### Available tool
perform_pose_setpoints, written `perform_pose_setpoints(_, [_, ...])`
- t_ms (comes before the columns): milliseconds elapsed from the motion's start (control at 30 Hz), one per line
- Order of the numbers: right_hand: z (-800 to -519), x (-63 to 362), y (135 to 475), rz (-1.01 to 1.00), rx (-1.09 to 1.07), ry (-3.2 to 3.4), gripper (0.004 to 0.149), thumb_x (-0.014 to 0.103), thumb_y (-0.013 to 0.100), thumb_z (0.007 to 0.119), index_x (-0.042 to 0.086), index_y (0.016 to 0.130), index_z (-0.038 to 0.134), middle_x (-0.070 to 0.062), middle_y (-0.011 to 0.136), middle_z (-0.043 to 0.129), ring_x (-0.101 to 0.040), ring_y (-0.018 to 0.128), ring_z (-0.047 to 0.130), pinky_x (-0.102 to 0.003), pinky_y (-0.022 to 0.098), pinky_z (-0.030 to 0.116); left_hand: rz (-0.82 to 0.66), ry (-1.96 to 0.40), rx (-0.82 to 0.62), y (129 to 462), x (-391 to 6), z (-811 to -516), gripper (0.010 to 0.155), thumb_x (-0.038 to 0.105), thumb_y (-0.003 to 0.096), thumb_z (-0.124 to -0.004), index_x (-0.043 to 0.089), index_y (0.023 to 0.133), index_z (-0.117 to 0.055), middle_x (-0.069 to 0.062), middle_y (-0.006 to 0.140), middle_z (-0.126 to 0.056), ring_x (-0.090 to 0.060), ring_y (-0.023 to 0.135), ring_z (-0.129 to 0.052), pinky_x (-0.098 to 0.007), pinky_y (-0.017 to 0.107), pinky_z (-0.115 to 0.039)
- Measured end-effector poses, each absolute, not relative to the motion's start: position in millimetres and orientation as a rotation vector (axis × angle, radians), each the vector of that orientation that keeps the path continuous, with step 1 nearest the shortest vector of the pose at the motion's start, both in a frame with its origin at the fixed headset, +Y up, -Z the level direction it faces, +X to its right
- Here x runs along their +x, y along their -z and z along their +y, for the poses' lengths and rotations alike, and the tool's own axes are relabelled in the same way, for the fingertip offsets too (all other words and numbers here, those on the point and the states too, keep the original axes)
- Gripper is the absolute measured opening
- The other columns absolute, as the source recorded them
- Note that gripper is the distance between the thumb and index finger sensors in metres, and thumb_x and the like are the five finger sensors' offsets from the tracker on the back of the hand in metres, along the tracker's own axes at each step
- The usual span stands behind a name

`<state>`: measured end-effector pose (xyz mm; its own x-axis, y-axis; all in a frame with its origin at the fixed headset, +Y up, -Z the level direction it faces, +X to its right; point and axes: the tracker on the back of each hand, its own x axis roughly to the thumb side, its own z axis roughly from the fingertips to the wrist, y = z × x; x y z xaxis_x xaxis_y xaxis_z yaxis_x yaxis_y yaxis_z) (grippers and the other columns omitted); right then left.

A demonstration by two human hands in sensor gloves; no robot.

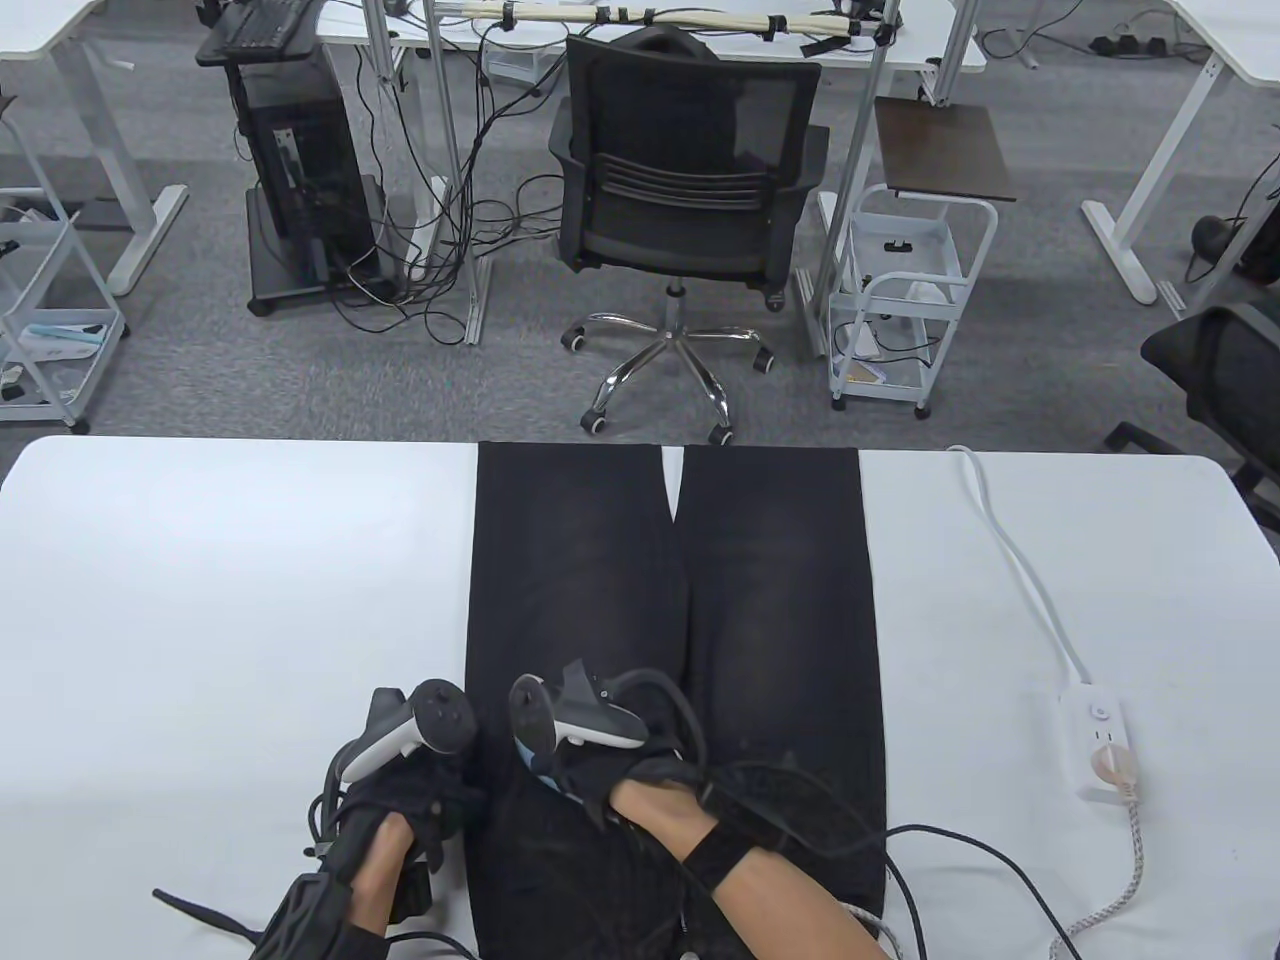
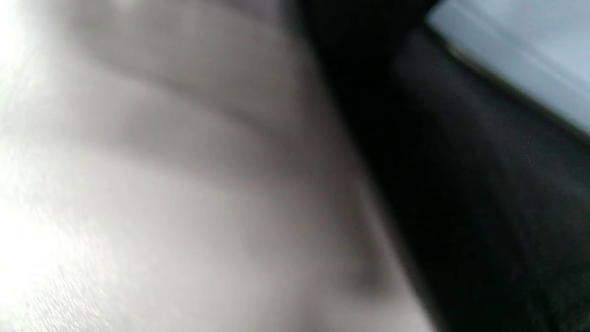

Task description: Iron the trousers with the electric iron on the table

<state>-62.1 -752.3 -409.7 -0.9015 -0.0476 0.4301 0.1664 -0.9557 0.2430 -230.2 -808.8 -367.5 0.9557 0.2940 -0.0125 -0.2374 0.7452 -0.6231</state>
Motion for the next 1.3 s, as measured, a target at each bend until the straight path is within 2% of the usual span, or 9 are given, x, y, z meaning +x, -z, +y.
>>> perform_pose_setpoints(100, [-752,-67,450,-0.513,-0.525,2.956,0.057,0.054,0.049,0.076,0.006,0.08,0.068,0.009,0.042,0.09,-0.007,0.023,0.097,-0.038,0.026,0.091,-0.09,-0.283,-0.673,368,-229,-809,0.088,0.034,0.0589,-0.077,0.014,0.118,-0.014,-0.024,0.117,0.002,-0.056,0.105,0.0,-0.081,0.069,-0.02])
perform_pose_setpoints(133, [-753,-68,462,-0.435,-0.485,2.973,0.057,0.053,0.049,0.076,0.006,0.079,0.068,0.009,0.042,0.09,-0.007,0.022,0.097,-0.038,0.025,0.091,-0.09,-0.279,-0.674,368,-229,-808,0.088,0.034,0.0589,-0.077,0.014,0.118,-0.014,-0.024,0.117,0.002,-0.056,0.105,0.0,-0.081,0.069,-0.02])
perform_pose_setpoints(333, [-753,-62,519,-0.464,-0.198,3.06,0.057,0.054,0.049,0.076,0.006,0.079,0.068,0.009,0.042,0.09,-0.006,0.022,0.097,-0.038,0.025,0.091,-0.097,-0.271,-0.688,368,-227,-808,0.089,0.033,0.0591,-0.076,0.013,0.117,-0.013,-0.025,0.117,0.003,-0.057,0.104,0.0,-0.081,0.069,-0.02])
perform_pose_setpoints(400, [-754,-64,525,-0.46,-0.106,3.082,0.058,0.053,0.049,0.077,0.005,0.079,0.068,0.009,0.042,0.09,-0.007,0.022,0.097,-0.038,0.025,0.091,-0.098,-0.27,-0.689,368,-226,-808,0.088,0.033,0.0591,-0.076,0.013,0.117,-0.013,-0.025,0.117,0.003,-0.057,0.104,0.0,-0.081,0.069,-0.02])
perform_pose_setpoints(567, [-753,-61,522,-0.535,-0.068,3.088,0.057,0.053,0.05,0.076,0.005,0.079,0.066,0.009,0.042,0.089,-0.007,0.023,0.097,-0.038,0.026,0.09,-0.1,-0.268,-0.683,368,-225,-808,0.088,0.033,0.0591,-0.076,0.012,0.117,-0.013,-0.025,0.117,0.002,-0.057,0.104,0.0,-0.081,0.069,-0.021])
perform_pose_setpoints(800, [-751,-58,481,-0.693,-0.136,3.078,0.056,0.051,0.051,0.076,0.003,0.079,0.065,0.008,0.042,0.089,-0.008,0.023,0.097,-0.04,0.026,0.09,-0.101,-0.277,-0.677,369,-225,-808,0.088,0.033,0.059,-0.077,0.012,0.118,-0.014,-0.025,0.117,0.002,-0.057,0.104,-0.001,-0.081,0.069,-0.021])
perform_pose_setpoints(1067, [-748,-57,388,-0.746,-0.487,2.952,0.056,0.051,0.052,0.076,0.003,0.079,0.065,0.008,0.042,0.089,-0.008,0.023,0.097,-0.04,0.026,0.09,-0.101,-0.291,-0.664,367,-226,-809,0.088,0.034,0.059,-0.076,0.013,0.118,-0.015,-0.023,0.117,0.001,-0.055,0.105,0.0,-0.08,0.069,-0.019])
perform_pose_setpoints(1167, [-750,-54,348,-0.656,-0.645,2.871,0.055,0.05,0.052,0.076,0.003,0.079,0.064,0.008,0.043,0.089,-0.008,0.024,0.098,-0.04,0.027,0.09,-0.1,-0.295,-0.661,367,-227,-809,0.088,0.034,0.0589,-0.076,0.013,0.118,-0.015,-0.023,0.118,0.001,-0.055,0.105,0.0,-0.08,0.069,-0.019])
perform_pose_setpoints(1300, [-754,-39,314,-0.688,-0.858,2.882,0.056,0.05,0.052,0.077,0.003,0.079,0.066,0.008,0.042,0.089,-0.008,0.023,0.097,-0.04,0.026,0.09,-0.104,-0.296,-0.661,367,-227,-809,0.088,0.034,0.0589,-0.076,0.013,0.118,-0.015,-0.023,0.118,0.001,-0.055,0.105,0.0,-0.08,0.069,-0.019])
